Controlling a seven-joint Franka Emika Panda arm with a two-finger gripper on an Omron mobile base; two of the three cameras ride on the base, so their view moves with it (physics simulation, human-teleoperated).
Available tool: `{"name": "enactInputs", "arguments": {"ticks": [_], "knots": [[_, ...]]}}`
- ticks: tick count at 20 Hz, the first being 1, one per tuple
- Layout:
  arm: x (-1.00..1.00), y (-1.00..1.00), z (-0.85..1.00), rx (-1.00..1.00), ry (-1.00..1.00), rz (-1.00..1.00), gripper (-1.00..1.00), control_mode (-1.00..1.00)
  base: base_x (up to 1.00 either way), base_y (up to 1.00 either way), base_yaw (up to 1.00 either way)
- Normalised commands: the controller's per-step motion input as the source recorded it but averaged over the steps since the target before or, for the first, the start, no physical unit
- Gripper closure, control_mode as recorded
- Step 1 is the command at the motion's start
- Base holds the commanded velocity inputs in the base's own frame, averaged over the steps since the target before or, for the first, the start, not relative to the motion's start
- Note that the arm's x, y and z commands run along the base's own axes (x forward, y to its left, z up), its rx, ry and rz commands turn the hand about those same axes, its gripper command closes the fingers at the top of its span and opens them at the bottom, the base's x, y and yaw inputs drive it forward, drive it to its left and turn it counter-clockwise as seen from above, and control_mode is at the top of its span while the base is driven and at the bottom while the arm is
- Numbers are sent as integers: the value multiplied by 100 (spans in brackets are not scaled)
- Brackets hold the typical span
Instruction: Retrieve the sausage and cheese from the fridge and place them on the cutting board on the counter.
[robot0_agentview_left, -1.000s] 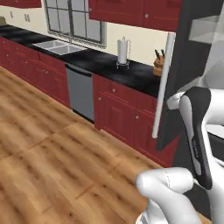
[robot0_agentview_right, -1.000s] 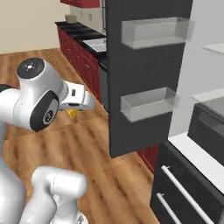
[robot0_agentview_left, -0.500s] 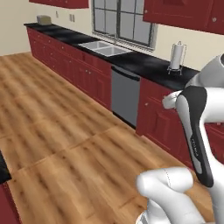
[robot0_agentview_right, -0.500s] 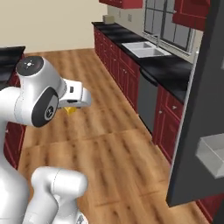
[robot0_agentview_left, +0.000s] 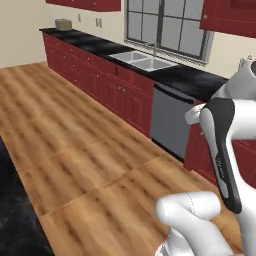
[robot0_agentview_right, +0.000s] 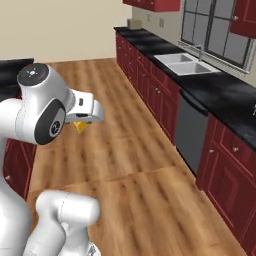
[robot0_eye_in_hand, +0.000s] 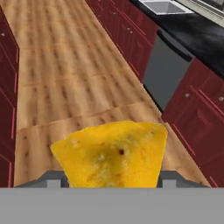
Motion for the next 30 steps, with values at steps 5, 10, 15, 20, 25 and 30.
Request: {"name": "enactInputs", "arguments": {"ticks": [5,10,15,20,25,30], "knots": [[0,0,0,0,0,0,100,100,100,24,17],[0,0,0,0,0,0,100,100,100,6,27],[0,0,0,0,0,0,100,100,100,-11,23],[0,0,0,0,0,0,100,100,100,-21,23],[0,0,0,0,0,0,100,100,100,-12,29],[0,0,0,0,0,0,100,100,100,-9,49]]}}
